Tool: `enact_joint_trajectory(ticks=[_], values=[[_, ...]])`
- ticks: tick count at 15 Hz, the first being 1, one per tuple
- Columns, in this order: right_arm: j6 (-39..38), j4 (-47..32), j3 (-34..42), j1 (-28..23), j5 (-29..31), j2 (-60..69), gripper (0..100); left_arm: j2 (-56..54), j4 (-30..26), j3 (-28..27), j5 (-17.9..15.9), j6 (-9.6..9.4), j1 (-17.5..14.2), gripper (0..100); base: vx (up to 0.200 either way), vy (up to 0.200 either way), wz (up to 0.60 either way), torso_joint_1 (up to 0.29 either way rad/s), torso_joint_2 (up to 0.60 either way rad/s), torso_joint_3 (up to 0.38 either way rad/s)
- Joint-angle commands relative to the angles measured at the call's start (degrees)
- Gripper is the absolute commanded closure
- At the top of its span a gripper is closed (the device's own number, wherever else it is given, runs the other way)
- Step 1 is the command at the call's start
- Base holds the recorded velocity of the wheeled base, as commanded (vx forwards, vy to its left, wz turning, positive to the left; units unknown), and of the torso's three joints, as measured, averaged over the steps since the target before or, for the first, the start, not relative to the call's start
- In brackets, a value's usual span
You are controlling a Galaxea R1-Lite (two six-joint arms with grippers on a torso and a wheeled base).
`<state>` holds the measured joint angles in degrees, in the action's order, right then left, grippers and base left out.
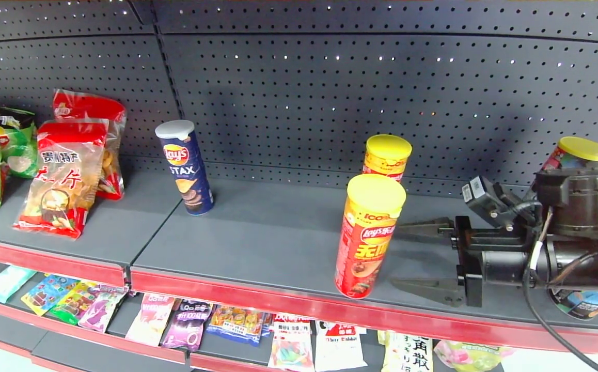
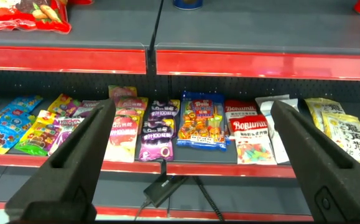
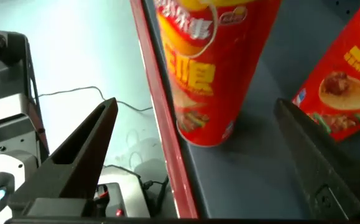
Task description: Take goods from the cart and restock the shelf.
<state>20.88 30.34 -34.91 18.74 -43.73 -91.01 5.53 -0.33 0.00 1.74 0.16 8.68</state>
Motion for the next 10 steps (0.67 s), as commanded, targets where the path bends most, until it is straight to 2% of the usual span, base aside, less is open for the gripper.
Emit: enact_joint_trajectory(ticks=[1, 10], values=[[-0.1, 0.0, -2.1, 0.6, -0.3, -2.7, 0, 0.1, 0.0, 0.0, 0.0, 0.02, -0.1, 0, 0.000, 0.000, 0.00, 0.000, 0.00, 0.000], [-1.7, -0.1, -6.3, 3.9, -0.9, -5.6, 0, 0.1, 0.0, 0.0, 0.0, 0.02, -0.1, 0, 0.000, 0.000, 0.00, 0.000, 0.00, 0.000]])
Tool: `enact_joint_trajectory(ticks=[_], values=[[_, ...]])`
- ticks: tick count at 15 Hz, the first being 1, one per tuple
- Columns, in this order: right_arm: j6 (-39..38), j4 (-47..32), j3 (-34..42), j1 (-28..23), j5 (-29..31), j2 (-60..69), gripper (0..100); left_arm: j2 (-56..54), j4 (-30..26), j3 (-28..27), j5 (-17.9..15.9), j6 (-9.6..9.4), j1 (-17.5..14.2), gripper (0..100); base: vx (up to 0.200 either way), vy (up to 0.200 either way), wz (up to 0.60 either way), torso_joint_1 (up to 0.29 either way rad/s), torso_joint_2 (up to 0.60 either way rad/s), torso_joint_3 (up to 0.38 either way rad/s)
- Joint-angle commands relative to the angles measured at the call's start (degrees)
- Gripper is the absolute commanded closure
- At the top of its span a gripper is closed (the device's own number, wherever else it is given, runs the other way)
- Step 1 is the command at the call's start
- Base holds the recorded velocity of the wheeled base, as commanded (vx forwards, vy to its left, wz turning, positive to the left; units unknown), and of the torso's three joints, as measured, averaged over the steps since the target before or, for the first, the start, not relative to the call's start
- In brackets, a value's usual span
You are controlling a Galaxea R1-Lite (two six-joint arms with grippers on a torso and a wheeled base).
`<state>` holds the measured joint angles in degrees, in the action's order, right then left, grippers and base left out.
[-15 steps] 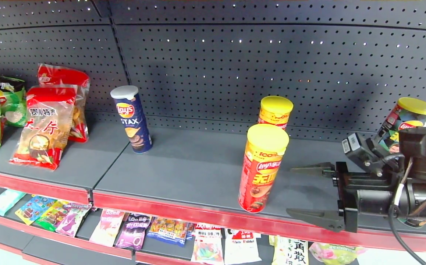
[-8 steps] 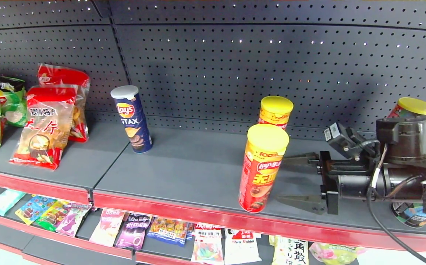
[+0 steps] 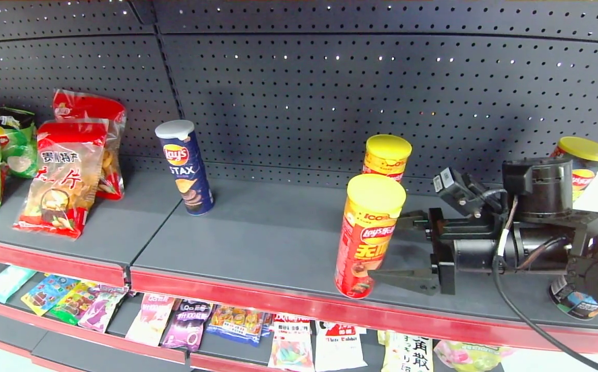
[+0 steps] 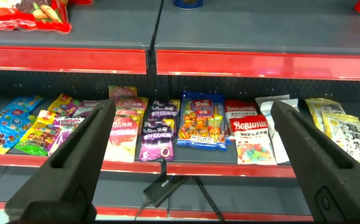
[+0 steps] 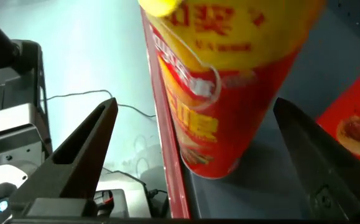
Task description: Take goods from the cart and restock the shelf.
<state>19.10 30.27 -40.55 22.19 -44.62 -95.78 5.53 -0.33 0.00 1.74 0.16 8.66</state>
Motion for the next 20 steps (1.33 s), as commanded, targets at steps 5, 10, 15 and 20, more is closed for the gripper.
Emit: enact_joint_trajectory(ticks=[5, 10, 15, 20], values=[[-2.1, 0.1, -1.9, 2.2, 0.0, -1.4, 0, 0.1, 0.0, 0.0, 0.0, 0.02, 0.0, 0, 0.000, 0.000, 0.00, 0.000, 0.00, 0.000], [-2.7, 1.6, -2.5, 2.5, 0.2, -3.8, 0, 0.1, 0.0, 0.0, 0.0, 0.02, 0.0, 0, 0.000, 0.000, 0.00, 0.000, 0.00, 0.000], [-3.0, 3.5, -2.5, 2.5, 1.6, -5.8, 100, 0.1, 0.0, 0.0, 0.0, 0.02, 0.0, 0, 0.000, 0.000, 0.00, 0.000, 0.00, 0.000], [-4.0, 3.6, -1.3, 2.5, 3.6, -3.4, 100, 0.1, 0.0, 0.0, 0.0, 0.02, 0.0, 0, 0.000, 0.000, 0.00, 0.000, 0.00, 0.000]])
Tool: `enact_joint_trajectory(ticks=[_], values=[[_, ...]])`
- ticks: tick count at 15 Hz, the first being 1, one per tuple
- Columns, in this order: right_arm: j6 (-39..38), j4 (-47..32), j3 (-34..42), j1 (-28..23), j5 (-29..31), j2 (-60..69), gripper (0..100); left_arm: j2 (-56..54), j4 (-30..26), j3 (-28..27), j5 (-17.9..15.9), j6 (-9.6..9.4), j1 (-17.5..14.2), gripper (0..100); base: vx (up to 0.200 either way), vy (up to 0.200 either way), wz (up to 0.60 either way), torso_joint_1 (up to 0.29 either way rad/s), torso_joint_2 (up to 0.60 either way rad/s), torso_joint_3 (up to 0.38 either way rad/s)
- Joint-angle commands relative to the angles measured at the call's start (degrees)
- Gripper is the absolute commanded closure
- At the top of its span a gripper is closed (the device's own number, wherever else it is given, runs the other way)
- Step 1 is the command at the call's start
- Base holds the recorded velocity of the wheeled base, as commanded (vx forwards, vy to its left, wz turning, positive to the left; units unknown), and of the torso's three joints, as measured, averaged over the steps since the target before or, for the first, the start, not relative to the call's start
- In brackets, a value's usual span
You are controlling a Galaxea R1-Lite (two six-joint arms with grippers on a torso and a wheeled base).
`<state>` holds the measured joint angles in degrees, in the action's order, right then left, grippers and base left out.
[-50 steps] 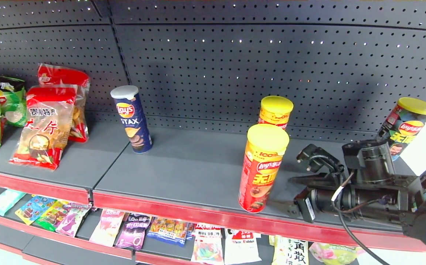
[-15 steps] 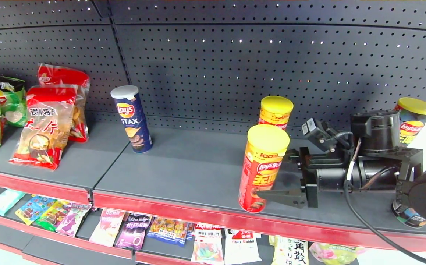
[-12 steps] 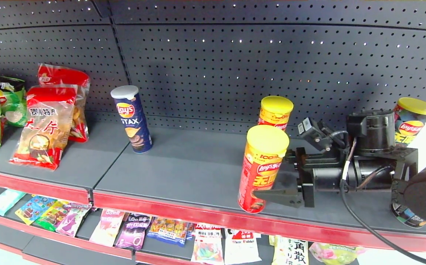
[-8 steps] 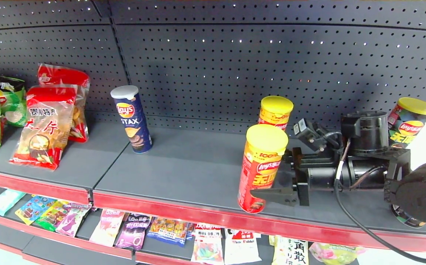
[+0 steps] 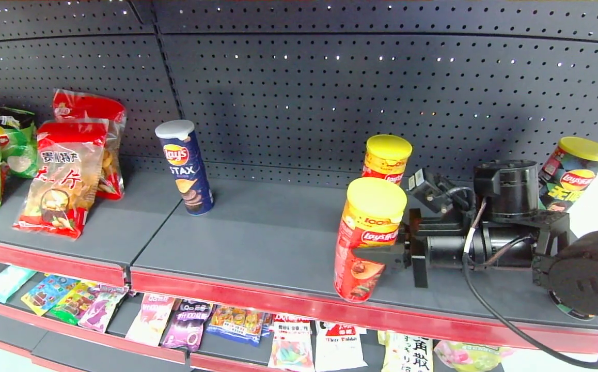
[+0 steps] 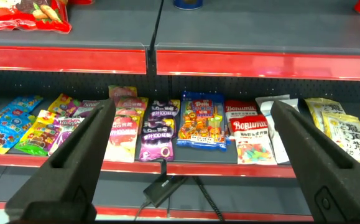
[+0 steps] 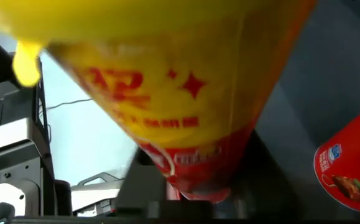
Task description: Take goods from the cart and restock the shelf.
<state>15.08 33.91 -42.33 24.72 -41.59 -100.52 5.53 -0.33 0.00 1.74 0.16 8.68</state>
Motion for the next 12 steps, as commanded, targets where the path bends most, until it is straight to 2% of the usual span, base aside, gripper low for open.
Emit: enact_joint_trajectory(ticks=[1, 3, 8, 10, 12], values=[[-0.1, -0.1, 0.7, 0.0, 1.9, 2.1, 100, 0.1, 0.0, 0.0, 0.0, 0.02, -0.1, 0, 0.000, 0.000, 0.00, 0.000, 0.00, 0.000], [-1.5, 0.4, 1.8, -0.2, 5.6, 4.4, 100, 0.1, 0.0, 0.0, 0.0, 0.02, 0.0, 0, 0.000, 0.000, 0.00, 0.000, 0.00, 0.000], [-9.1, 12.7, 8.7, 2.2, 16.7, 5.2, 100, 0.1, 0.0, 0.0, 0.0, 0.02, 0.0, 0, 0.000, 0.000, 0.00, 0.000, 0.00, 0.000], [-10.1, 13.6, 9.3, 3.2, 20.5, 5.6, 100, 0.1, 0.0, 0.0, 0.0, 0.02, 0.0, 0, 0.000, 0.000, 0.00, 0.000, 0.00, 0.000], [-10.0, 13.6, 9.9, 3.4, 21.6, 6.1, 100, 0.1, 0.0, 0.0, 0.0, 0.02, 0.0, 0, 0.000, 0.000, 0.00, 0.000, 0.00, 0.000]])
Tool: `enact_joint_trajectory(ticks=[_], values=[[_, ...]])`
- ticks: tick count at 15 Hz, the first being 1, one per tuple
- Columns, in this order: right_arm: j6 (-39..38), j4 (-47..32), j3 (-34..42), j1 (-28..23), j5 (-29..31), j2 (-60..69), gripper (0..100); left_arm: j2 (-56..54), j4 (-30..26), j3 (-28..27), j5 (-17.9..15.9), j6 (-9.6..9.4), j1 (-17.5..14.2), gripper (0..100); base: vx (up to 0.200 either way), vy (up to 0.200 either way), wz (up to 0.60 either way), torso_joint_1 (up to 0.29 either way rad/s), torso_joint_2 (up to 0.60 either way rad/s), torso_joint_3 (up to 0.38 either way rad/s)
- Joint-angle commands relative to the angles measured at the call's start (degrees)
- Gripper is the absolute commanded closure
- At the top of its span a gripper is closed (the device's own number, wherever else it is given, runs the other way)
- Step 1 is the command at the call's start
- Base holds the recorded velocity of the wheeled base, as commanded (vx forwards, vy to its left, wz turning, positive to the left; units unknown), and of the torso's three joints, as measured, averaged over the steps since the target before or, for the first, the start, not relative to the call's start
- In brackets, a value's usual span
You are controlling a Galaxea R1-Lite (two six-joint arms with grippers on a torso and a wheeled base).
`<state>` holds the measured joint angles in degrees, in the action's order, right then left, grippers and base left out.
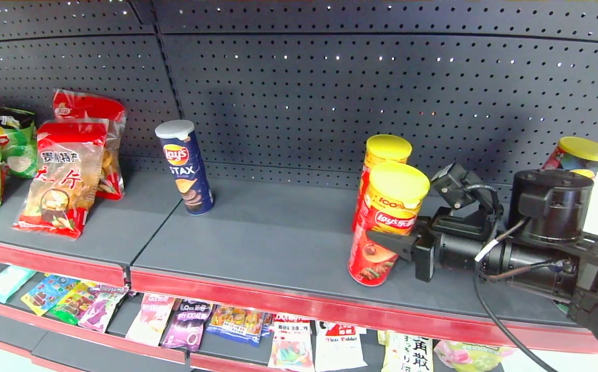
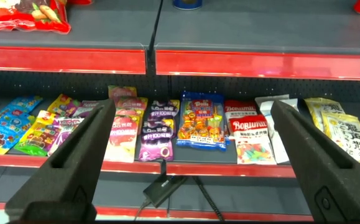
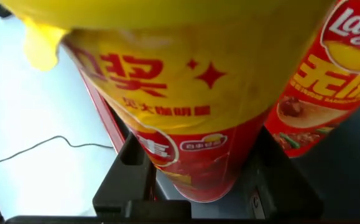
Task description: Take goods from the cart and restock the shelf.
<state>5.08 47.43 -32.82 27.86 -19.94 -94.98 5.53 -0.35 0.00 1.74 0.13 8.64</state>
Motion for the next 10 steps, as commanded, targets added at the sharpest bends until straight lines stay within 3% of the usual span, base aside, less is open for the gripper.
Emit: enact_joint_trajectory(ticks=[1, 3, 10], values=[[0.0, 0.0, 0.6, 0.3, 0.4, 0.7, 100, 0.1, 0.0, 0.0, 0.0, 0.04, 0.1, 0, 0.000, 0.000, 0.00, 0.000, 0.00, 0.000], [-0.3, 0.0, 1.4, 1.3, 4.6, 0.9, 100, 0.1, 0.0, 0.0, 0.0, 0.04, 0.1, 0, 0.000, 0.000, 0.00, 0.000, 0.00, 0.000], [-2.0, 0.0, 2.1, 4.1, 4.7, 0.8, 100, 0.1, 0.0, 0.0, 0.0, 0.04, 0.1, 0, 0.000, 0.000, 0.00, 0.000, 0.00, 0.000]])
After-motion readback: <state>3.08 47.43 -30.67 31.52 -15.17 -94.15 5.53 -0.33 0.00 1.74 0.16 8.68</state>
